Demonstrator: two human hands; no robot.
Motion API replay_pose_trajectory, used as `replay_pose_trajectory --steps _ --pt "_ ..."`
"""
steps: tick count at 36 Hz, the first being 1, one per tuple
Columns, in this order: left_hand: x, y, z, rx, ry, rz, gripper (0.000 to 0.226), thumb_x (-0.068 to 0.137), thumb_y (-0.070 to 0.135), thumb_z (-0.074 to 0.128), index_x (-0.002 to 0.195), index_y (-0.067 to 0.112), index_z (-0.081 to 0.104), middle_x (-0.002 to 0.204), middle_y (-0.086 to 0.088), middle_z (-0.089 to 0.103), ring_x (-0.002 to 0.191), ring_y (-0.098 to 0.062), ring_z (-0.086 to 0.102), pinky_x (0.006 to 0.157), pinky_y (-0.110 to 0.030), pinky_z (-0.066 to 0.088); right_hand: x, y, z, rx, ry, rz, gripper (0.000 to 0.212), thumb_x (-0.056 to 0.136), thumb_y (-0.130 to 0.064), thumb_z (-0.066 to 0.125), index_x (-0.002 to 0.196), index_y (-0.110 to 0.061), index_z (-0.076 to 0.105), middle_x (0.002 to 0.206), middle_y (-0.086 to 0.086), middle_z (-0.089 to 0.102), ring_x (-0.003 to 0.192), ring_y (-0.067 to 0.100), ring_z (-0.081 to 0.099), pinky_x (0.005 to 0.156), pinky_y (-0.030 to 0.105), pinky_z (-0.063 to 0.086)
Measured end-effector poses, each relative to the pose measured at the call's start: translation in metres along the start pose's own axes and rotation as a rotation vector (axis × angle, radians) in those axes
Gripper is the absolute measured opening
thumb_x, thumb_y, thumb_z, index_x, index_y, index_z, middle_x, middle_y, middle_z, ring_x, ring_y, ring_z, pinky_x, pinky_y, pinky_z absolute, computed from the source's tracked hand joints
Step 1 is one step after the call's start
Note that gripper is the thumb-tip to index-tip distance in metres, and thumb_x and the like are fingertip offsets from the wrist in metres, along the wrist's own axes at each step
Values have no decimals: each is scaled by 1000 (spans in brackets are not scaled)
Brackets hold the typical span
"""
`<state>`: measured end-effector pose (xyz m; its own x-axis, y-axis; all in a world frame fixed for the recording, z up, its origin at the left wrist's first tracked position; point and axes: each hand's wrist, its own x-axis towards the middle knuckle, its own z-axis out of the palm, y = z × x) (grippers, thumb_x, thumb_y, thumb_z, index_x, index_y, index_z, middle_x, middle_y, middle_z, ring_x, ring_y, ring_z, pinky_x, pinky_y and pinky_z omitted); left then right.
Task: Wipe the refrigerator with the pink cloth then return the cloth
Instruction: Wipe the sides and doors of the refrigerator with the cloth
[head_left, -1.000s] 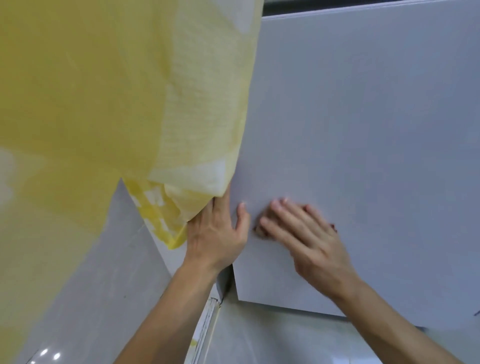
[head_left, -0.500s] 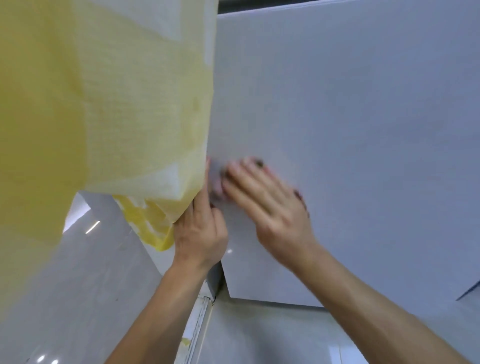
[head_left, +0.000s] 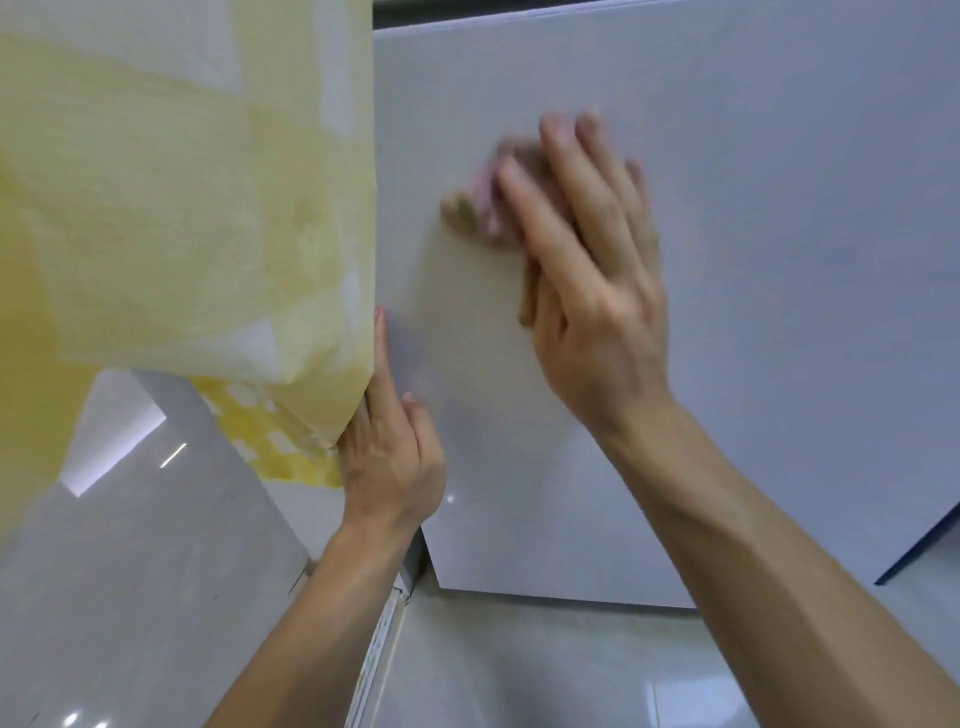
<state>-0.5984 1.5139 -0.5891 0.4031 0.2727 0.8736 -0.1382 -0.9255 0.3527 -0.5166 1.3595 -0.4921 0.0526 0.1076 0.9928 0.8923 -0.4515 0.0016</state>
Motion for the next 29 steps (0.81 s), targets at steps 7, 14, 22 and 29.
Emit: replay_pose_trajectory --steps 7,14,22,29 --pt "0 -14 -8 -90 -50 5 78 86 1 30 163 2 24 173 18 5 162 -27 15 126 -67 22 12 -36 38 28 22 -9 38 111 4 40 142 1 61 151 22 55 145 40 49 129 46 26" --pt "-17 -23 -9 -174 -13 -14 71 85 -5 36 156 4 39 170 18 20 160 -21 23 124 -66 27 -130 -17 18 25 -442 -298 47 110 2 38 156 -4 46 166 9 39 157 24 32 129 41 28" --pt "-19 11 11 62 15 23 69 96 6 53 159 -6 29 176 1 3 164 -22 5 131 -48 12 -186 35 -42 -95 -725 -413 52 112 -3 25 156 -16 48 167 4 37 158 20 30 131 37 20" --pt "-24 48 37 83 -1 40 82 91 17 65 158 -12 26 168 -32 17 160 -45 11 131 -56 12 -80 78 -80 -216 -265 -134 64 94 16 54 152 -12 52 162 15 38 158 28 29 130 46 20"
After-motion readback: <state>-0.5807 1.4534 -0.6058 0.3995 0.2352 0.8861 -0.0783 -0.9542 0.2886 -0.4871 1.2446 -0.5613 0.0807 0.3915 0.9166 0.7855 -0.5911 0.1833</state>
